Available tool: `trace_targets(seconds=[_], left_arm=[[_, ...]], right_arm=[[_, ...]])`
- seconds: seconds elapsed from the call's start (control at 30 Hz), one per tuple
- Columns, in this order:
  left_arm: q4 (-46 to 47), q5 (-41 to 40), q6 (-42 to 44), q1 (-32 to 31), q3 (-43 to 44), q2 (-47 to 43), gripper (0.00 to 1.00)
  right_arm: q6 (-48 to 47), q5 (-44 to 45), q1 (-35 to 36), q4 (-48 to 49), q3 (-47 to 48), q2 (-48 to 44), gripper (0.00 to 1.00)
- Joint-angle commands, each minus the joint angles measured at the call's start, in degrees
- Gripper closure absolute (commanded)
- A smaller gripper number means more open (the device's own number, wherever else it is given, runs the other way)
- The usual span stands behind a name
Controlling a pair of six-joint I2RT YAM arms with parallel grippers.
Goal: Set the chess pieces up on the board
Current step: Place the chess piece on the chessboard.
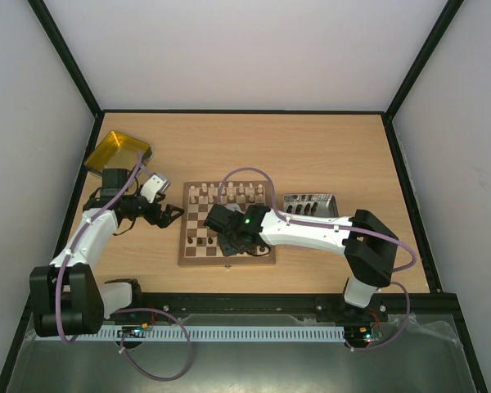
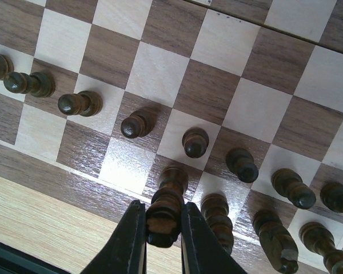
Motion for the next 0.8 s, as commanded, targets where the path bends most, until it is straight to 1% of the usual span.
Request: trace_targets(seconds=[0.0, 0.77], left_arm=[[-0.2, 0.68, 0.12, -0.31, -0.58, 0.51, 0.02], [-0.25, 0.5, 0.13, -0.4, -0.64, 0.3, 0.02]], right_arm=[[0.25, 0.12, 0.65, 0.24, -1.21, 0.4, 0.91], [0.51, -0.27, 1.52, 0.77, -1.72, 0.7, 0.91]])
